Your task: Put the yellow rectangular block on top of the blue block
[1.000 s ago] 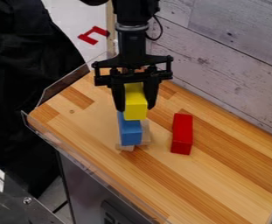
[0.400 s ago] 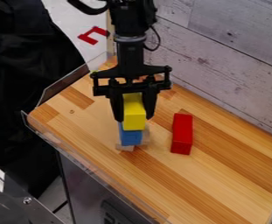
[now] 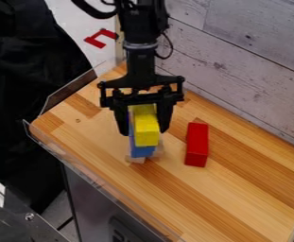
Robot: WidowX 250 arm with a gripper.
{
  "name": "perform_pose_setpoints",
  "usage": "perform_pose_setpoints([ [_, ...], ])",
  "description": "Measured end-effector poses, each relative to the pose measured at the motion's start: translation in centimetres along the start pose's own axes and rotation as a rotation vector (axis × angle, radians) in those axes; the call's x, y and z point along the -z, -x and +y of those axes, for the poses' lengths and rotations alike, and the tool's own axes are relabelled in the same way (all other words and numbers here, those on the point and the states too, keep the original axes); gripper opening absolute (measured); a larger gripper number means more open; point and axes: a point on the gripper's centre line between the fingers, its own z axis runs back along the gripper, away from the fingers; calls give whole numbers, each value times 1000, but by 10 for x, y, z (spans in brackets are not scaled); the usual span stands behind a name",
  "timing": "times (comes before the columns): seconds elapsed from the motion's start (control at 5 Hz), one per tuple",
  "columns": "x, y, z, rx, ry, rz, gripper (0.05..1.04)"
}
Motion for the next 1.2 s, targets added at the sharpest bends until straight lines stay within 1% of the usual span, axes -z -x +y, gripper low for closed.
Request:
perform_pose_setpoints([
  [0.2,-1,0,1,3,-10,3,1001],
  [0.4,-1,0,1,-9,-10,3,999],
  [0.8,-33,0,-10,30,49,-100,999],
  [1.0,-62,9,-26,111,67,-193,999],
  [1.2,-71,17,-50,221,54,-232,999],
])
